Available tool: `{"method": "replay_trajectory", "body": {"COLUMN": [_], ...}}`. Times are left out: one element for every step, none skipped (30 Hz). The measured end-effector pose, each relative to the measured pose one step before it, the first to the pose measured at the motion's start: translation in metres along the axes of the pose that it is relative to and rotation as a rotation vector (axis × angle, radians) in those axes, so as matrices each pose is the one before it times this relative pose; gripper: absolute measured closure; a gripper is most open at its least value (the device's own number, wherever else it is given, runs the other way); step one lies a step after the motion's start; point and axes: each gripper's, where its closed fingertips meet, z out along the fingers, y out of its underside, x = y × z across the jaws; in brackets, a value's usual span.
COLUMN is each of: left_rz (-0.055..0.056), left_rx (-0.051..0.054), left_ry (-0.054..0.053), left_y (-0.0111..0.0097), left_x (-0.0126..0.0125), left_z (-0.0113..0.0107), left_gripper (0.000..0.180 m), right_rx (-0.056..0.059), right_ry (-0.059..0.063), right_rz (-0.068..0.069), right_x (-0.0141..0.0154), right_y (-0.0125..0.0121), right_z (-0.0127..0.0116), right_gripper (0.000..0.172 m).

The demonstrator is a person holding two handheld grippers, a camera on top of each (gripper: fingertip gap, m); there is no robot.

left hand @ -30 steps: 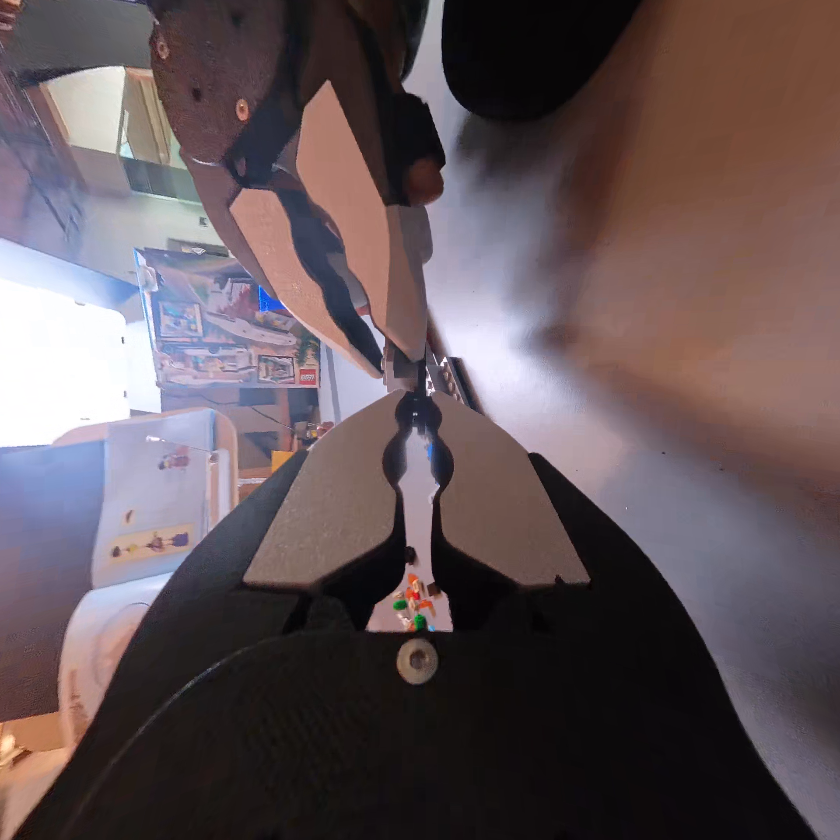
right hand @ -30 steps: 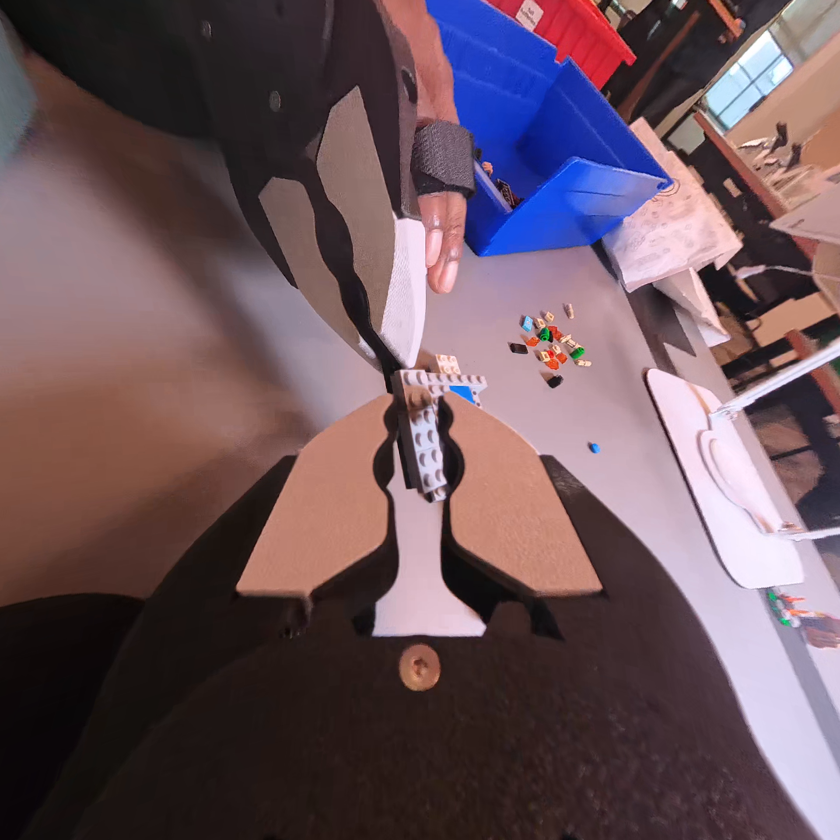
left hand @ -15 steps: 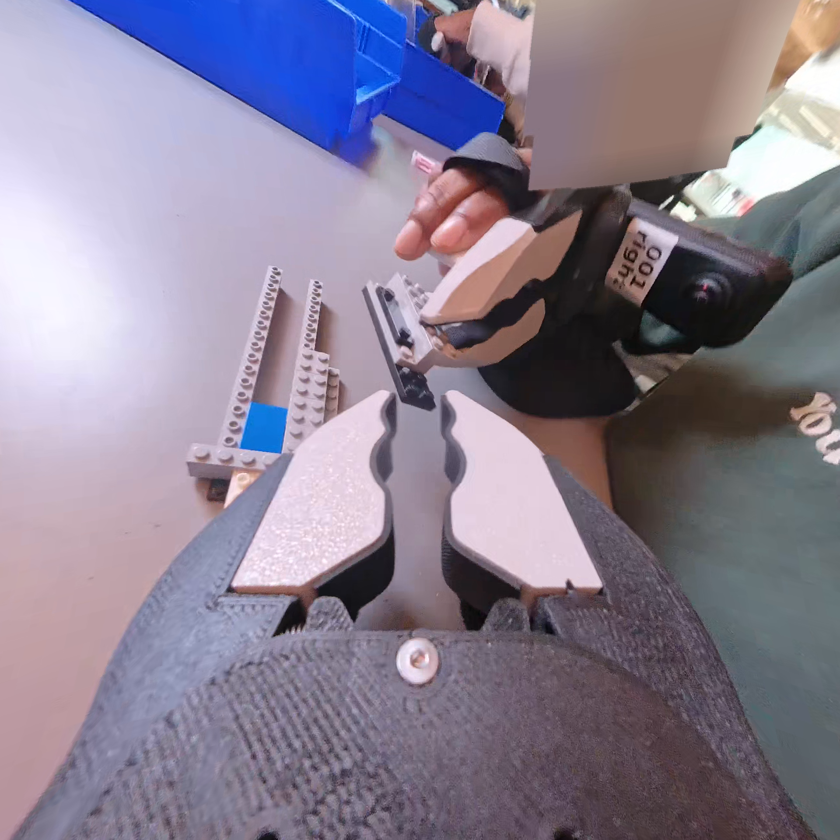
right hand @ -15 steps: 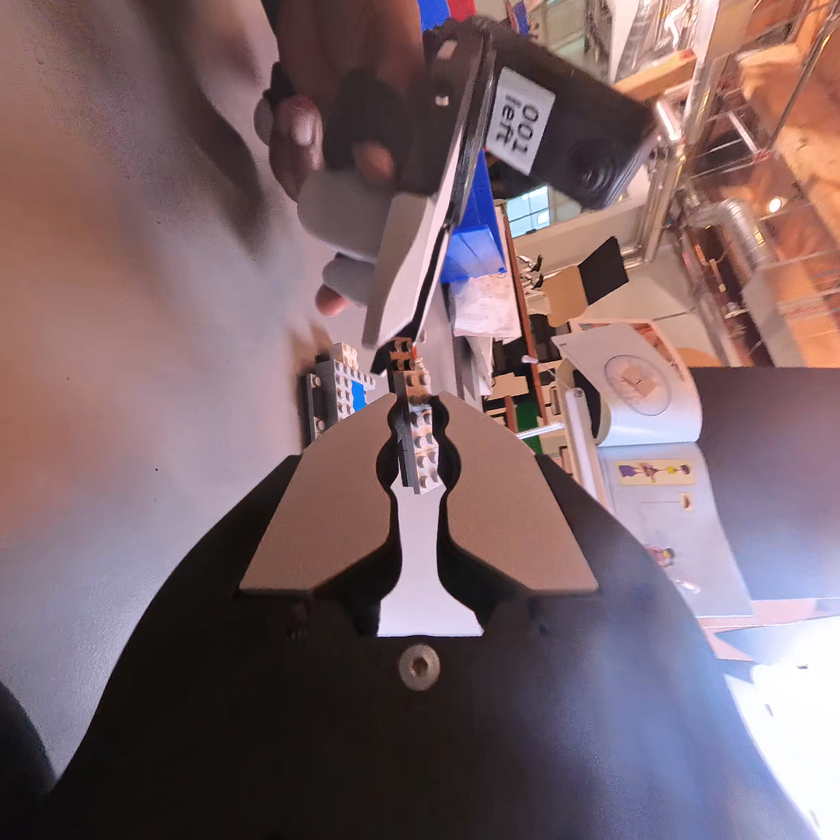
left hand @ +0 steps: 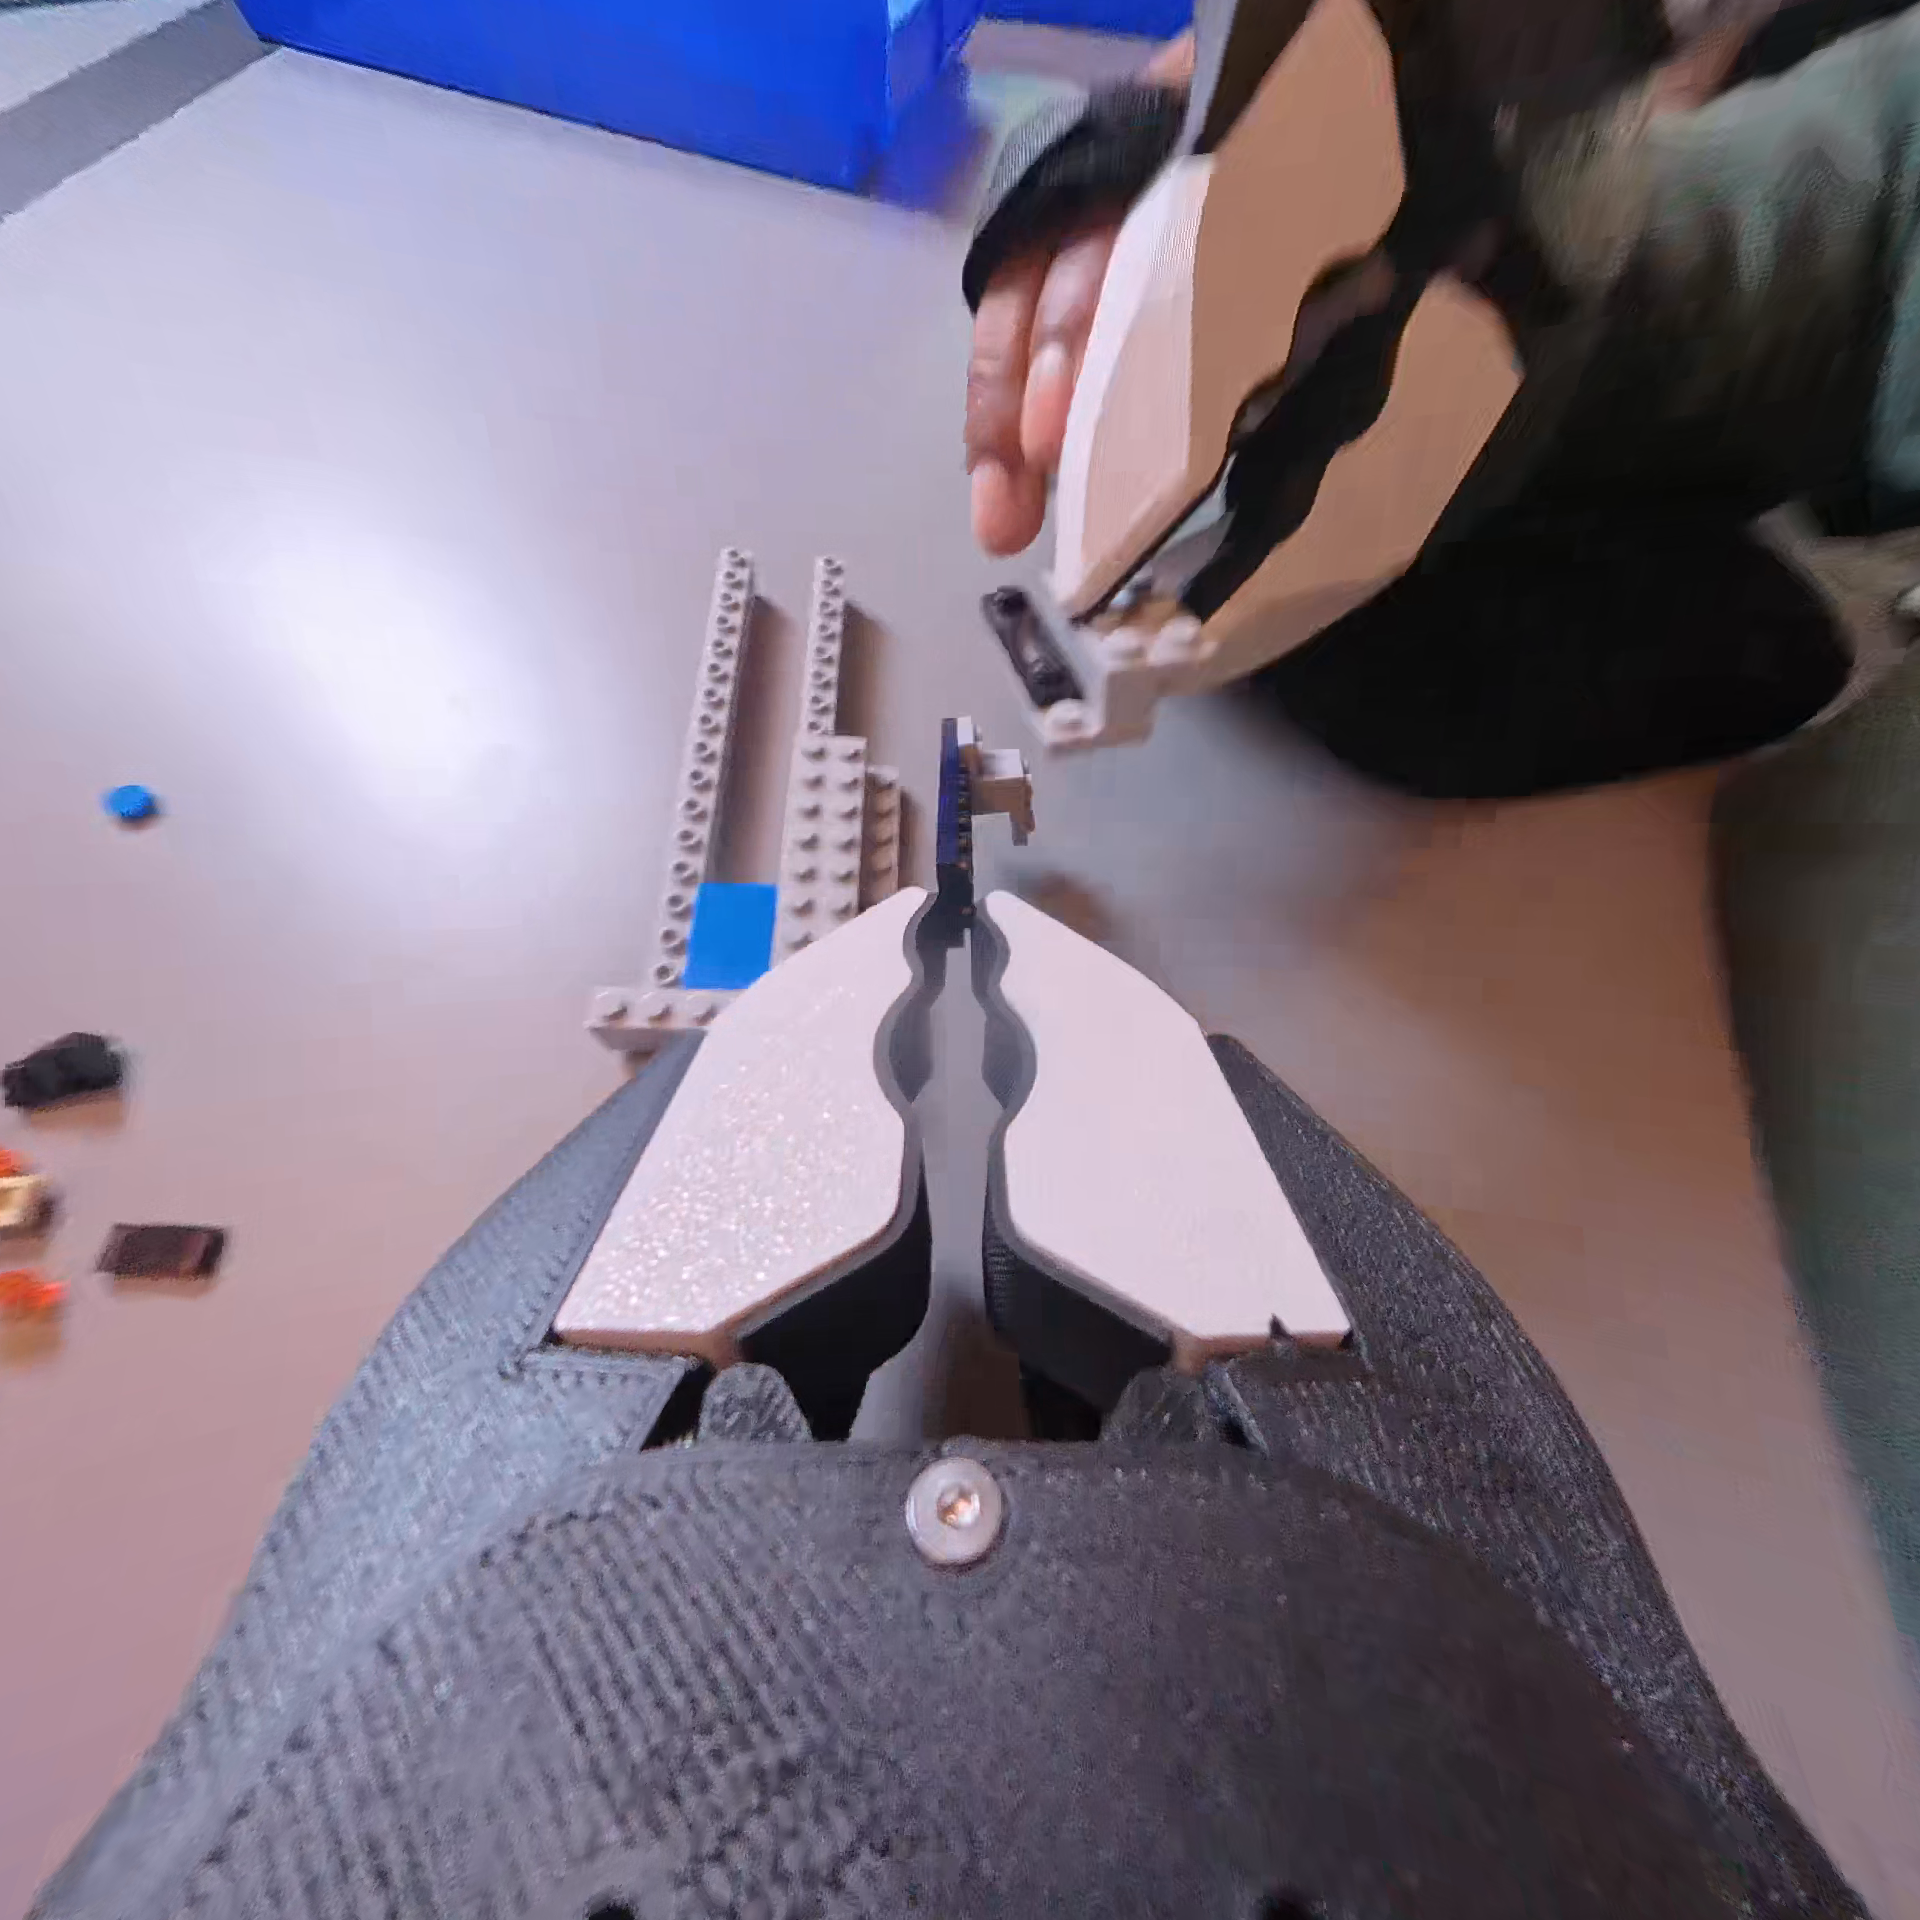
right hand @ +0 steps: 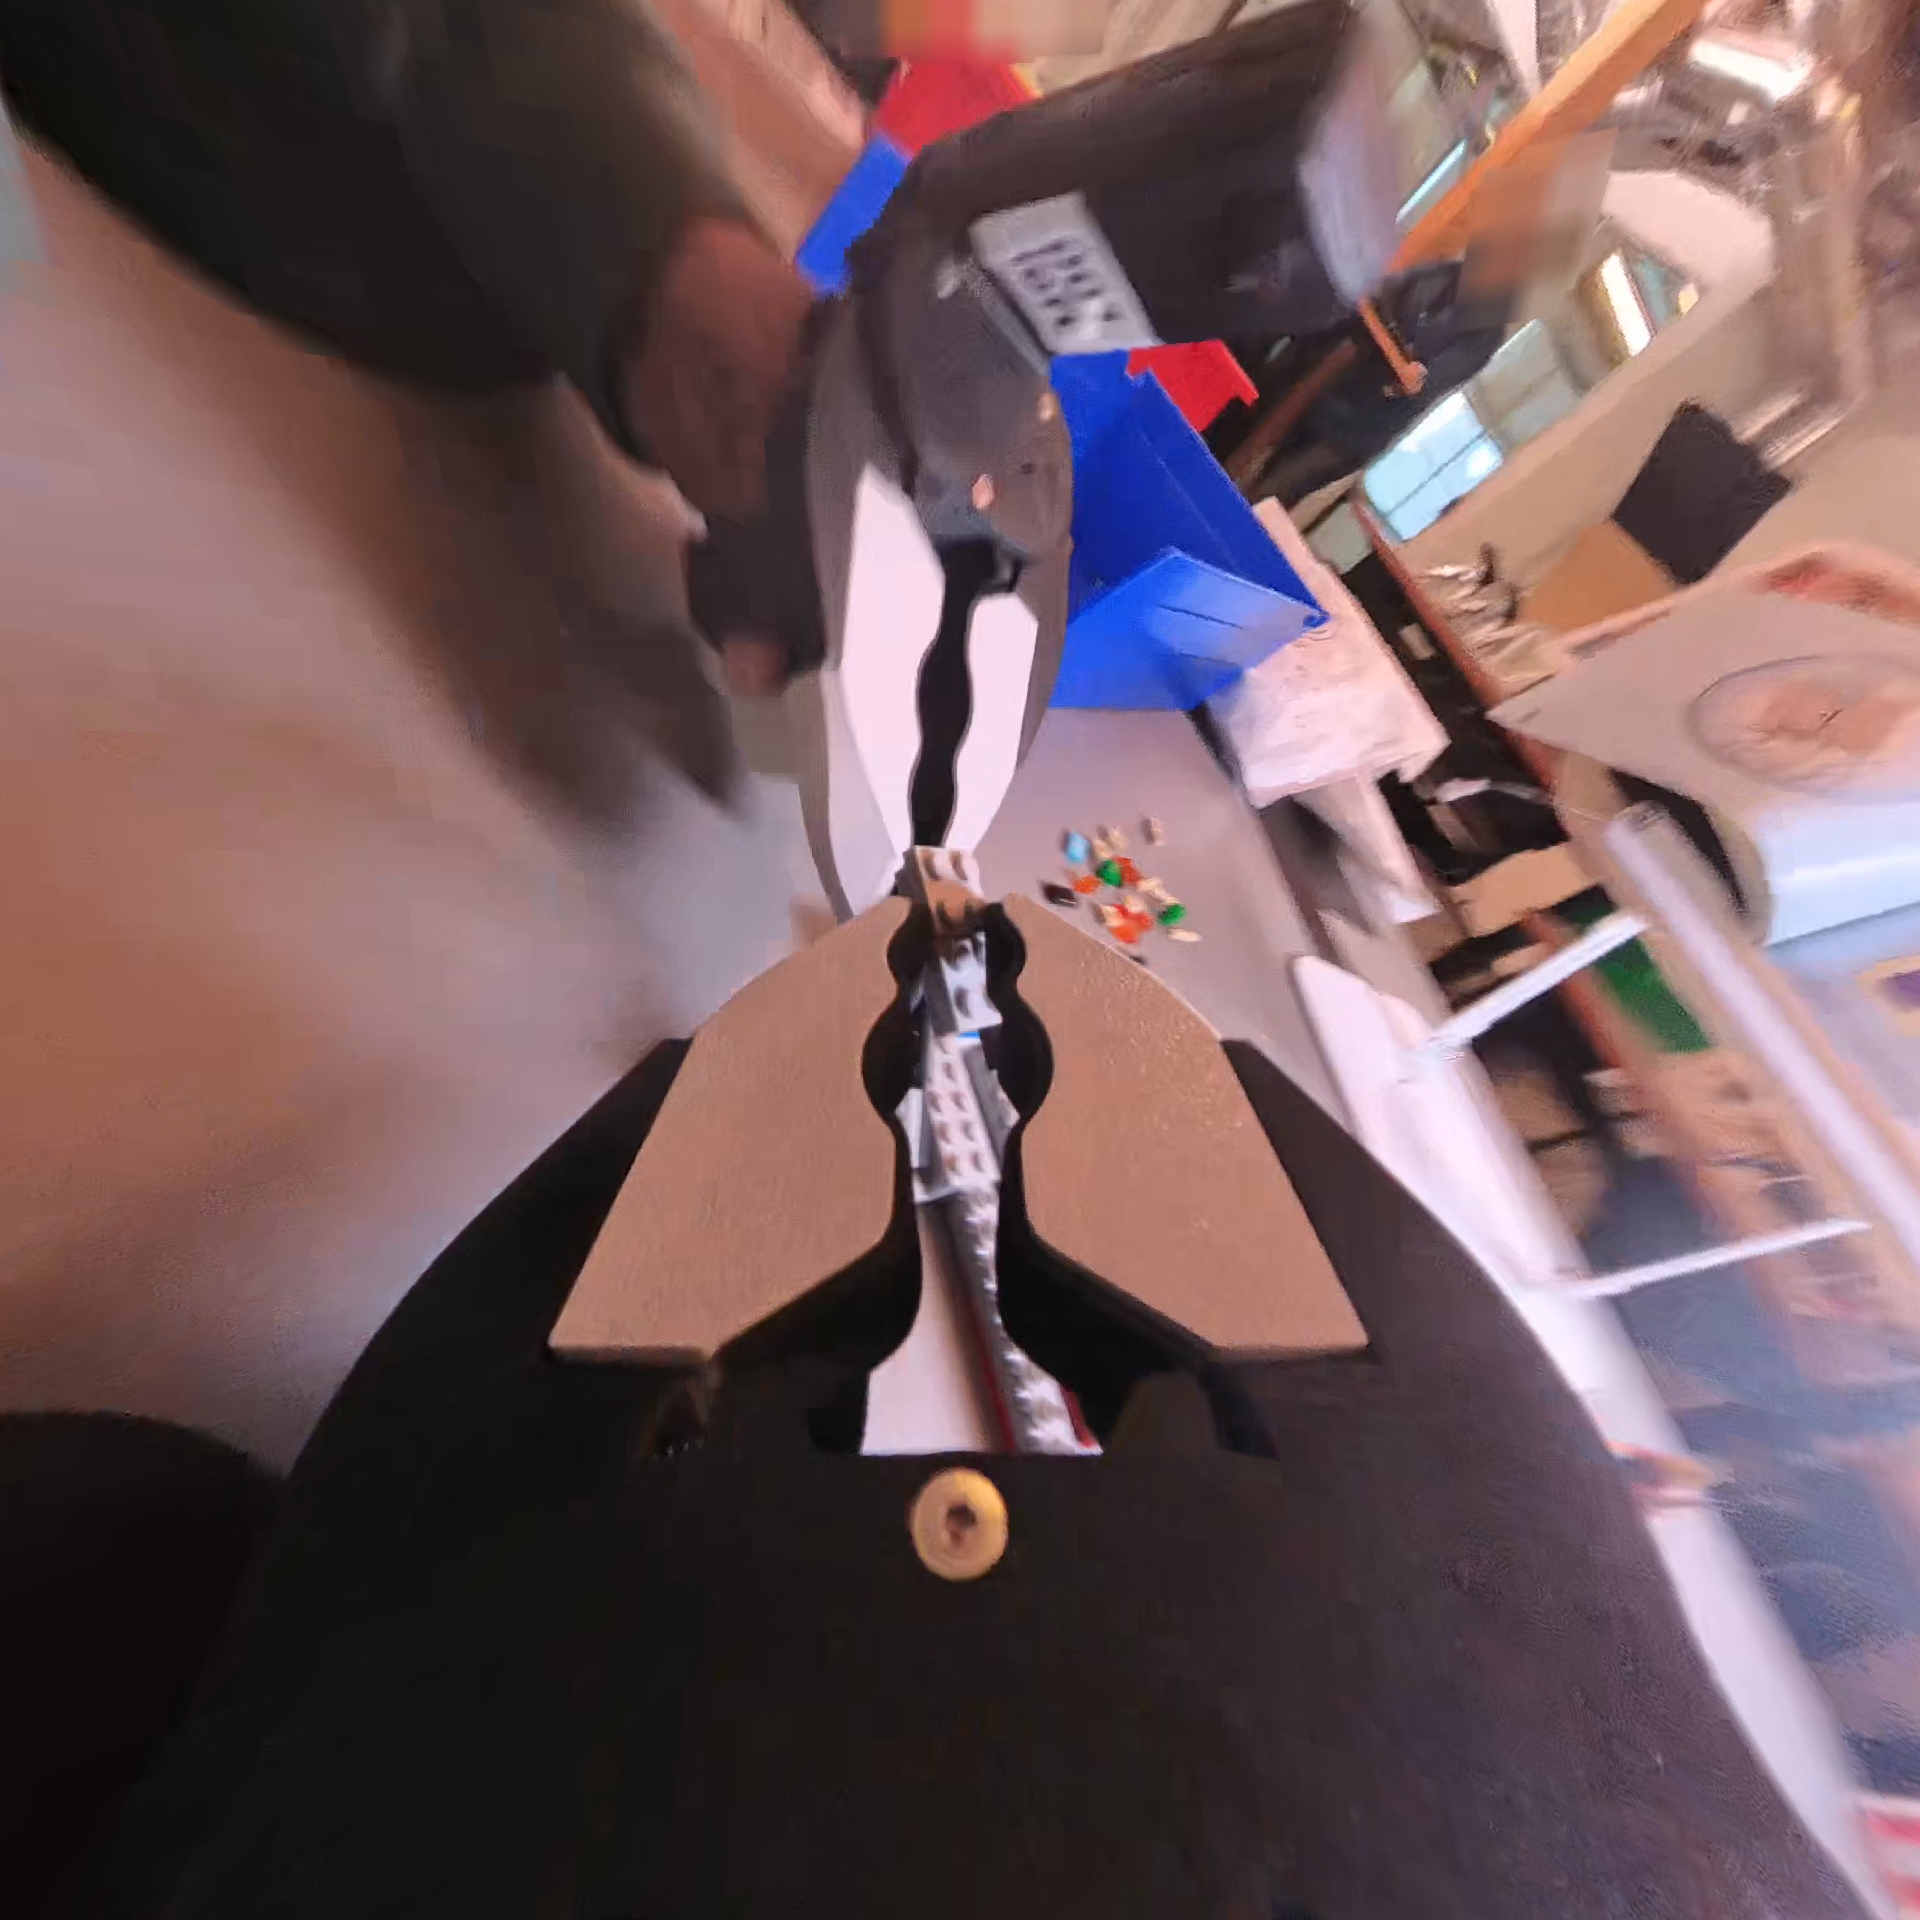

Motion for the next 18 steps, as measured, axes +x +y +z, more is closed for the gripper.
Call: {"method": "replay_trajectory", "body": {"left_rz": [-0.0065,-0.0352,0.0047,0.0242,0.0054,-0.0132,-0.0156,-0.019,-0.0166,-0.0056,0.0126,0.0238,0.0224,0.0052,-0.0114,-0.0314,-0.0522,-0.0648], "left_rx": [0.0116,0.0185,-0.0038,-0.0095,-0.0071,-0.014,-0.0218,-0.0342,-0.0276,-0.0145,0.001,-0.0046,0.0054,0.0255,0.0407,0.0492,0.0445,0.0389], "left_ry": [0.0104,0.0315,0.0041,-0.015,-0.0015,0.0166,0.0189,0.024,0.0257,0.023,-0.0001,-0.0214,-0.021,-0.0102,0.0128,0.0335,0.0452,0.0555], "left_y": [-0.0009,-0.00361,-0.00051,0.001,0.00109,0.00244,0.00455,0.00692,0.0063,0.0035,-0.001,-0.00132,-0.00286,-0.00516,-0.00689,-0.00739,-0.00632,-0.00518], "left_x": [0.00122,0.00436,0.001,-0.00206,-0.0008,0.00117,0.00133,0.0022,0.00312,0.00356,0.00093,-0.00245,-0.00286,-0.002,0.00079,0.00365,0.00505,0.0064], "left_z": [-0.00159,-0.00191,-0.00069,-0.00025,-0.00005,0.00041,0.00115,0.00225,0.00267,0.00185,-0.00097,-0.00244,-0.00394,-0.00491,-0.00453,-0.00344,-0.00142,0.00076], "left_gripper": [0.175,0.175,0.175,0.175,0.175,0.175,0.176,0.176,0.176,0.175,0.173,0.162,0.154,0.15,0.149,0.15,0.151,0.151], "right_rx": [0.0079,-0.0134,-0.0035,0.0118,0.0153,0.0116,0.0081,0.0024,-0.0014,0.0014,0.0048,0.0051,-0.0018,-0.0091,-0.0123,-0.0176,-0.0243,-0.0257], "right_ry": [-0.0153,0.0114,0.0082,-0.0071,-0.0077,-0.001,0.0064,0.0047,-0.0044,-0.0099,-0.0099,-0.0031,0.0013,0.0022,0.0009,-0.0022,-0.0021,0.0033], "right_rz": [0.0383,-0.0147,-0.0128,0.0181,0.0233,0.0111,0.0054,0.0095,0.0164,0.0206,0.0191,0.0046,-0.0143,-0.0272,-0.0363,-0.043,-0.0479,-0.0519], "right_x": [0.00108,0.00205,0.00024,-0.00093,0.00002,0.00149,0.00277,0.00264,0.00124,0.00022,-0.00022,-0.00031,-0.00056,-0.00143,-0.00253,-0.00362,-0.00399,-0.00349], "right_y": [-0.00114,0.00154,0.00061,-0.00102,-0.00119,-0.00054,0.00001,0.00106,0.00184,0.00146,0.00056,-0.00001,0.00031,0.00073,0.00078,0.00124,0.00183,0.00188], "right_z": [-0.00165,-0.00075,-0.00001,0.00017,-0.00031,-0.00113,-0.00165,-0.00151,-0.00093,-0.00053,-0.00013,0.00012,0.0003,0.00095,0.00148,0.00207,0.00264,0.00287], "right_gripper": [0.161,0.161,0.161,0.161,0.161,0.161,0.161,0.161,0.16,0.16,0.16,0.161,0.161,0.16,0.16,0.16,0.16,0.16]}}
